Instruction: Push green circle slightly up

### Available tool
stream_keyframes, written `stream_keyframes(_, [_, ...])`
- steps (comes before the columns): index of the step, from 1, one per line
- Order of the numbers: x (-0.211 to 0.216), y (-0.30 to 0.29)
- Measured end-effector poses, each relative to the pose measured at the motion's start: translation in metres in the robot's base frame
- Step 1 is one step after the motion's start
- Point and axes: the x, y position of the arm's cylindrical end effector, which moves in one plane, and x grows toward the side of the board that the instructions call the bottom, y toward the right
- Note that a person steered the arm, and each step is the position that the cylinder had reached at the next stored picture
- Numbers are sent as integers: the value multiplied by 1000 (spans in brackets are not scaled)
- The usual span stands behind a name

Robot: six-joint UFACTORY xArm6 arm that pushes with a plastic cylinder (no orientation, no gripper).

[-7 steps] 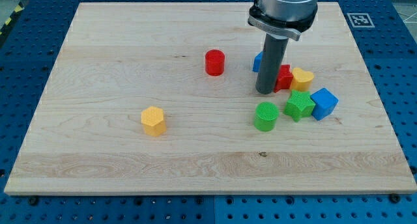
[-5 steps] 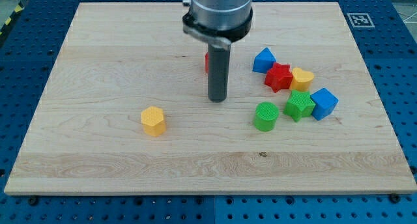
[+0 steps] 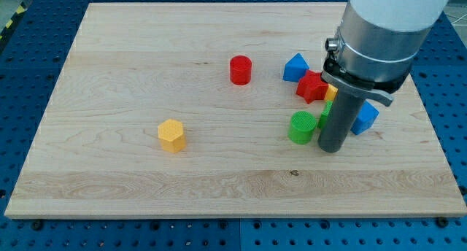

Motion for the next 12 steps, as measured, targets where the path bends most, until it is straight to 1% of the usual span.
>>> stream_keyframes(3, [37,-11])
stream_keyframes(6, [48,-41])
stream_keyframes(8, [48,-79])
stream_keyframes(9, [38,-86])
stream_keyframes(11, [20,-40])
stream_keyframes(12, [8,-31])
